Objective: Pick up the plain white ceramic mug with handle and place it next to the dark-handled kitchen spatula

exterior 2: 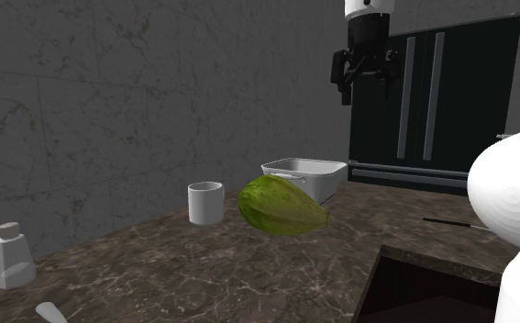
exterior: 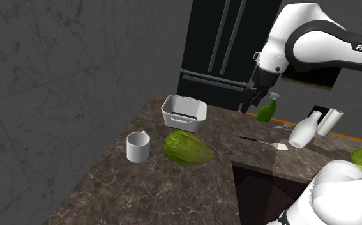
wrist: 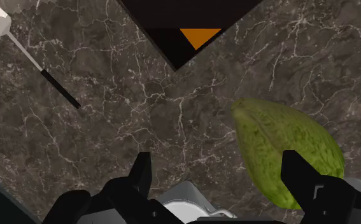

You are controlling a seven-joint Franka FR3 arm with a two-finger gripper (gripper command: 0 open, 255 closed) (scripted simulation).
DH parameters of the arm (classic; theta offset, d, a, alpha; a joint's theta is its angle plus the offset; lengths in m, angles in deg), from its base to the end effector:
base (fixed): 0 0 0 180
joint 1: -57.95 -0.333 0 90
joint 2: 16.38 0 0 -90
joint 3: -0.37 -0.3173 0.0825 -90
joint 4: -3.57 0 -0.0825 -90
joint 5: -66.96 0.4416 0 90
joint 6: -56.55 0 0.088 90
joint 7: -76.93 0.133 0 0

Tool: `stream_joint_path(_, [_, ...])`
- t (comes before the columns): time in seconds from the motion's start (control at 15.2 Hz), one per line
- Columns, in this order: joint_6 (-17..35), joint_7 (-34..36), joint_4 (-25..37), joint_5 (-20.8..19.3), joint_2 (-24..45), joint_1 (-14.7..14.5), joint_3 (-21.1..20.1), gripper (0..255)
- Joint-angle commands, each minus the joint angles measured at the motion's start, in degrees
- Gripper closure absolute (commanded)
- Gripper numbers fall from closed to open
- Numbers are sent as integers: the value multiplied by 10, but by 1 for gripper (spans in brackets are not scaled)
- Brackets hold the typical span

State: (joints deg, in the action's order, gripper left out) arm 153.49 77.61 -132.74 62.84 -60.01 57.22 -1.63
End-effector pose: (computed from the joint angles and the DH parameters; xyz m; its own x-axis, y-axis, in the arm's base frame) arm 0.3833 0.0112 0.5556 0.9965 0.0365 0.0746 0.0294 -0.9951 0.0949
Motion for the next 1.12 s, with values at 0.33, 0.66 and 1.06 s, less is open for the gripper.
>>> stream_joint_path(0.33, [52, 42, 16, 23, 81, -16, -38, 0])
stream_joint_path(0.66, [99, 83, 50, 37, 171, -28, -74, 0])
stream_joint_path(1.06, [142, 133, 111, 38, 289, -39, -115, 0])
